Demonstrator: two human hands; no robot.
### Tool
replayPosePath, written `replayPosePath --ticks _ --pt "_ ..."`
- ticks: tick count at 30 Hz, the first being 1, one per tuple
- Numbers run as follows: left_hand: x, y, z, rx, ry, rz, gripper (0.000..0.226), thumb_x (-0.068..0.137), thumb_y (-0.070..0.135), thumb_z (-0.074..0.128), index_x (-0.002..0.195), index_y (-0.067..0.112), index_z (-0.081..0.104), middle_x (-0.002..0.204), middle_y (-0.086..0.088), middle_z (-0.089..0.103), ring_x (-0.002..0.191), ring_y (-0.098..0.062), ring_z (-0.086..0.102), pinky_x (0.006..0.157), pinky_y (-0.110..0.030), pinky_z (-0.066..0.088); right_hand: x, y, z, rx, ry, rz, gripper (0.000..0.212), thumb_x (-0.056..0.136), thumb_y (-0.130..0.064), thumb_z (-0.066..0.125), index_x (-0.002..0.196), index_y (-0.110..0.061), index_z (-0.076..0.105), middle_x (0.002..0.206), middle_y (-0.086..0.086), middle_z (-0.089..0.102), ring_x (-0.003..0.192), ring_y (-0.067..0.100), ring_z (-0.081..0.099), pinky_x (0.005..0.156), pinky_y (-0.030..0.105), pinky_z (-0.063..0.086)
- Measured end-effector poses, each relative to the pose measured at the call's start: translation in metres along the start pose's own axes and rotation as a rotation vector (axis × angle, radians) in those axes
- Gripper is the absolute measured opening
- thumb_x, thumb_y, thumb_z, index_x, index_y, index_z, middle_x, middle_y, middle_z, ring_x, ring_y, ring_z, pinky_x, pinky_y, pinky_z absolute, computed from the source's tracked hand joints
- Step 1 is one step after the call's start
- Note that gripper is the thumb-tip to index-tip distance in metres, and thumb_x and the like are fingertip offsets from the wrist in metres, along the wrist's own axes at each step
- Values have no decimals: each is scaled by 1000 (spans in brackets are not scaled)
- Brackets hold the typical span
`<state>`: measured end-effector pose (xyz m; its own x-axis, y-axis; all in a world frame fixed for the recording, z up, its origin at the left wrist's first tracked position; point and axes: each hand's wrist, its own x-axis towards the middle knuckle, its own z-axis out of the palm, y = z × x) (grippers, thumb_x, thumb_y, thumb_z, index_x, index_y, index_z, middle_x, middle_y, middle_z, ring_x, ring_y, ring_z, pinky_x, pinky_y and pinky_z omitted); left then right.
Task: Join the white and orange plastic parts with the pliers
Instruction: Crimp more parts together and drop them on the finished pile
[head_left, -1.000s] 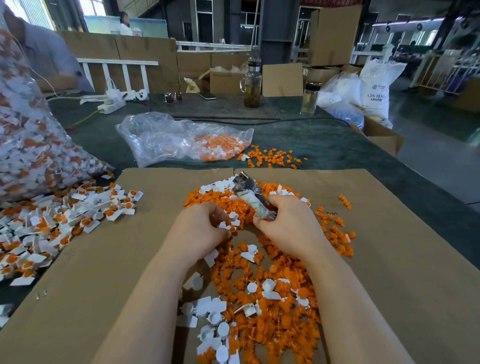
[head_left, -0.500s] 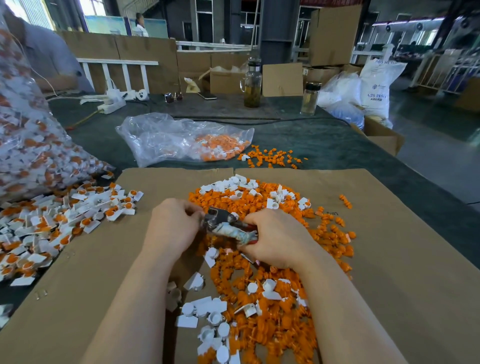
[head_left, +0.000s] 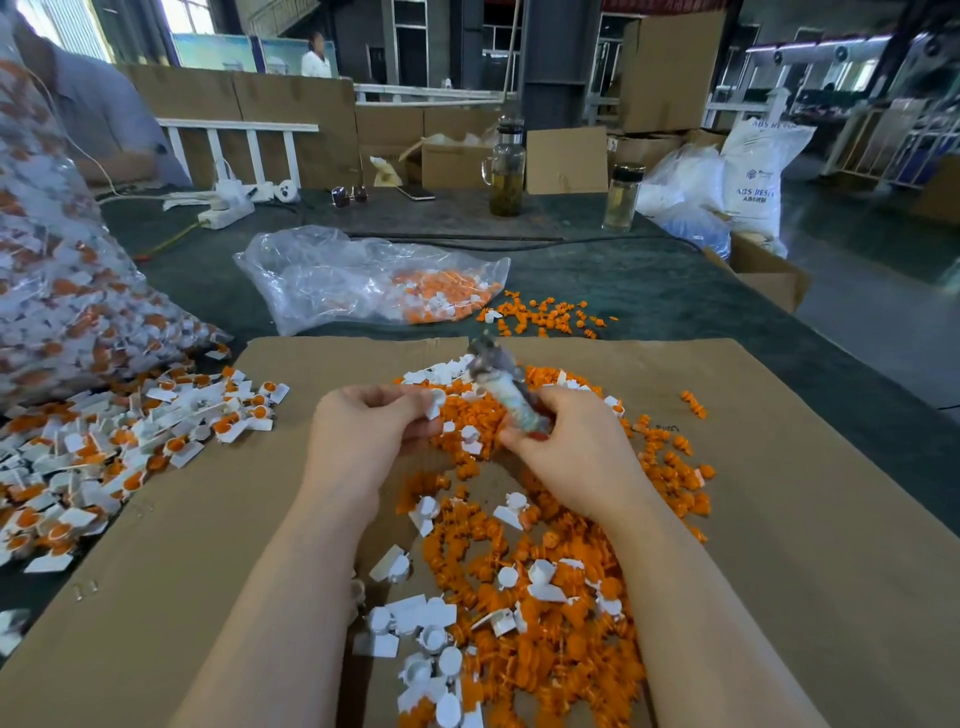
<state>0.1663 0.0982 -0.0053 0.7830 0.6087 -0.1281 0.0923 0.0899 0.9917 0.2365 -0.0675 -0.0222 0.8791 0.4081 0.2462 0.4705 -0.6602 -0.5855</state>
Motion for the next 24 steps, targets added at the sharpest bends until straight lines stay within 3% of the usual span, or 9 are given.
replayPosePath --ticks 3,7,17,24 --pt "-4 -1 9 -77 -66 -19 11 84 9 76 94 7 70 75 -7 76 71 -15 75 60 -21 59 -1 -3 -2 228 177 10 14 88 -32 69 99 -23 67 82 -12 64 71 4 60 61 22 50" --pt "-9 -2 19 -124 -105 -15 13 83 7 76 94 5 70 75 -10 76 72 -17 75 58 -20 57 -3 -12 1 385 268 10 10 87 -30 70 96 -26 66 76 -16 64 73 -4 61 61 14 48" --pt "-21 1 29 -246 -166 4 8 82 5 76 88 4 72 76 -13 76 72 -19 75 60 -21 59 -5 -17 5 373 364 10 17 87 -33 70 97 -22 65 83 -12 66 81 5 64 71 28 55" --pt "-24 2 30 -256 -168 102 6 81 1 76 85 5 74 73 -12 75 67 -17 74 59 -20 57 -8 -18 7 370 396 -11 15 86 -32 71 94 -30 58 83 -16 65 82 4 64 71 23 54"
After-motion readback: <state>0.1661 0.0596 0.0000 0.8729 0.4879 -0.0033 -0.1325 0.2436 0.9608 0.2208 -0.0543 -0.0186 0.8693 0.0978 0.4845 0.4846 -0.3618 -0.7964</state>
